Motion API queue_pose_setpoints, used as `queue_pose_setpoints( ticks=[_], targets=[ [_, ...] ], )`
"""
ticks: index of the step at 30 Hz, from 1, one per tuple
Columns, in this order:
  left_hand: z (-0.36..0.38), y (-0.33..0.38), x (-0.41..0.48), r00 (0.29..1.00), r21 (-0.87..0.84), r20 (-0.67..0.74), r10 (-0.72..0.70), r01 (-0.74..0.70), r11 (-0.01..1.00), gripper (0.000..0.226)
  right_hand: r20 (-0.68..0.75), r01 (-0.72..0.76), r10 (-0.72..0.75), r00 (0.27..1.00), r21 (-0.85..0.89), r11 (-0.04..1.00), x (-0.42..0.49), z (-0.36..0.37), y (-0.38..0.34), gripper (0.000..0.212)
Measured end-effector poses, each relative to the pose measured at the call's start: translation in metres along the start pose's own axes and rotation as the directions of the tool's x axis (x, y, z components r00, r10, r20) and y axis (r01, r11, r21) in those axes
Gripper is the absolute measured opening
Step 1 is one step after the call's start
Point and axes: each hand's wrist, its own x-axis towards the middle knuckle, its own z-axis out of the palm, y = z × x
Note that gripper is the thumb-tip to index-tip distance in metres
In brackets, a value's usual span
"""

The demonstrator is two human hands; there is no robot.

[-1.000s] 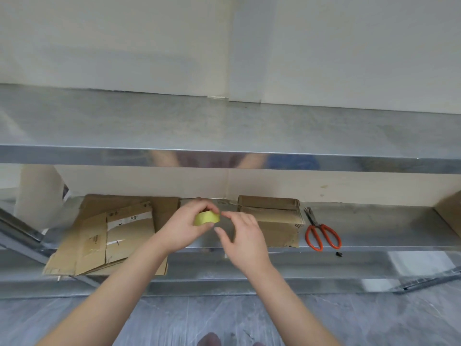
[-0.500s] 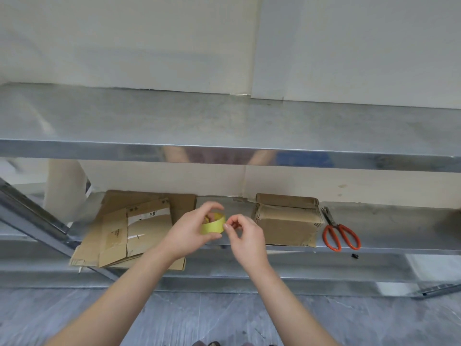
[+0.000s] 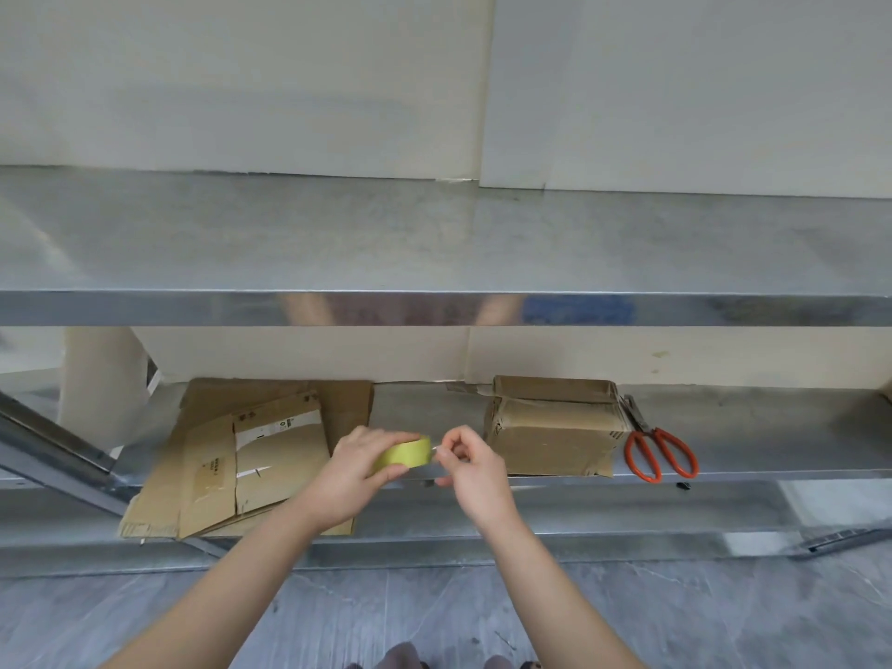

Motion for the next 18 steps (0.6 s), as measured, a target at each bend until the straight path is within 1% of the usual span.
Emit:
queue_pose_setpoints(
  ticks=[3, 6, 8, 11, 12, 13, 15, 18],
  targets=[
    [0.003, -0.011, 0.005, 1.0, 0.014, 0.003, 0.0, 0.0, 1.0, 0.044, 0.025, -0.021, 0.021, 0.999, -0.015, 1.0, 0.003, 0.002, 0.001, 0.026],
    [0.004, -0.024, 0.018, 0.999, 0.056, -0.002, -0.045, 0.045, 0.997, 0.047, 0.044, 0.027, -0.023, 0.999, -0.088, 0.996, -0.001, 0.014, 0.011, 0.029],
    [0.008, -0.032, 0.027, 0.998, 0.097, 0.019, -0.066, 0.064, 0.993, 0.051, 0.034, 0.048, -0.044, 0.998, -0.122, 0.991, -0.006, 0.021, 0.019, 0.026],
    [0.024, -0.043, 0.035, 0.994, 0.197, 0.069, -0.08, 0.065, 0.978, 0.054, -0.053, -0.074, 0.068, 0.996, -0.128, 0.989, 0.001, 0.02, 0.036, 0.019],
    [0.03, -0.047, 0.036, 0.993, 0.211, 0.068, -0.096, 0.08, 0.974, 0.055, -0.07, -0.1, 0.088, 0.994, -0.181, 0.979, 0.006, 0.019, 0.041, 0.016],
    [0.035, -0.05, 0.036, 0.991, 0.216, 0.059, -0.118, 0.103, 0.971, 0.055, -0.08, -0.107, 0.088, 0.993, -0.271, 0.956, 0.012, 0.018, 0.046, 0.014],
    [0.046, -0.054, 0.038, 0.988, 0.224, 0.042, -0.146, 0.133, 0.966, 0.058, -0.104, -0.121, 0.083, 0.991, -0.448, 0.886, 0.024, 0.018, 0.054, 0.013],
    [0.062, -0.056, 0.037, 0.987, 0.267, 0.051, -0.149, 0.13, 0.955, 0.065, -0.133, -0.165, 0.104, 0.986, -0.621, 0.766, 0.04, 0.02, 0.066, 0.017]
  ],
)
